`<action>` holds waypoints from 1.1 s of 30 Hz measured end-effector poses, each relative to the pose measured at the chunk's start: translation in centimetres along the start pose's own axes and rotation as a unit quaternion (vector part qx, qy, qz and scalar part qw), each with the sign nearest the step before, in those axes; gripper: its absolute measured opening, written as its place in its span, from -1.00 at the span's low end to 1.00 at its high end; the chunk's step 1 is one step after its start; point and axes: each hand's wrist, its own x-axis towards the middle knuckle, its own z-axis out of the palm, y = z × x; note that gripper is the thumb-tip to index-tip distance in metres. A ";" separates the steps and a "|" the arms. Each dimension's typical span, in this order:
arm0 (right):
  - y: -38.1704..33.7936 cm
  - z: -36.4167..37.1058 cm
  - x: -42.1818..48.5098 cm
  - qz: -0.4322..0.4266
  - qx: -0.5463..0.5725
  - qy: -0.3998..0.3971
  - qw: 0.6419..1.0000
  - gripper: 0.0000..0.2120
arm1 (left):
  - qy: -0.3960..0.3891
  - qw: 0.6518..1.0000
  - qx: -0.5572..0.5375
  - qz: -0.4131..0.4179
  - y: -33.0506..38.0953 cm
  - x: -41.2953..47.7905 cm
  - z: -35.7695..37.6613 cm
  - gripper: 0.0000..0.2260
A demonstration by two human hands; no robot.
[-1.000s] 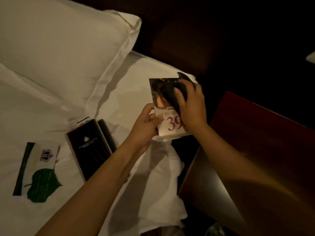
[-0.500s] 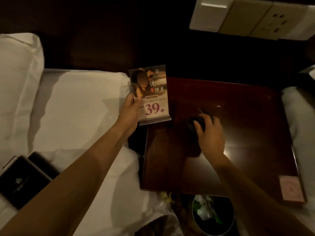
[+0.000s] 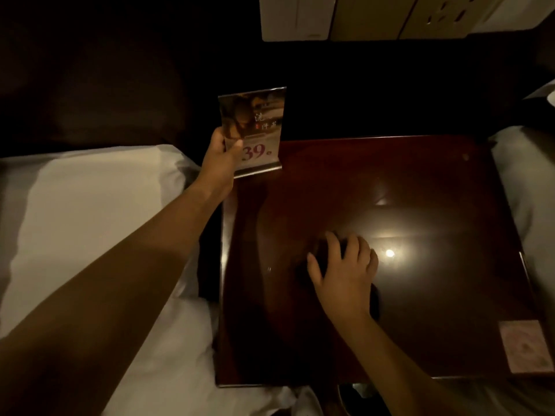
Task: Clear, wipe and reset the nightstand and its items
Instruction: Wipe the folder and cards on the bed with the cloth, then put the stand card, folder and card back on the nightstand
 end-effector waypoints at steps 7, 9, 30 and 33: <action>-1.0 -0.2 6.0 -0.057 0.142 -0.047 0.987 -0.49 | -0.015 1.000 0.006 0.005 -0.8 2.6 0.1 -0.65; -1.8 -0.3 8.0 -0.075 0.162 -0.062 0.982 -0.47 | -0.006 1.000 0.015 -0.006 -0.5 3.1 0.1 -0.64; -10.2 -2.3 11.5 -0.030 0.311 -0.111 0.943 -0.47 | 0.133 0.974 0.179 -0.039 0.4 -2.2 -3.3 -0.51; -12.0 -1.4 6.9 -0.154 0.228 -0.120 0.954 -0.54 | 0.181 0.963 0.199 -0.028 -0.6 -8.5 -7.2 -0.66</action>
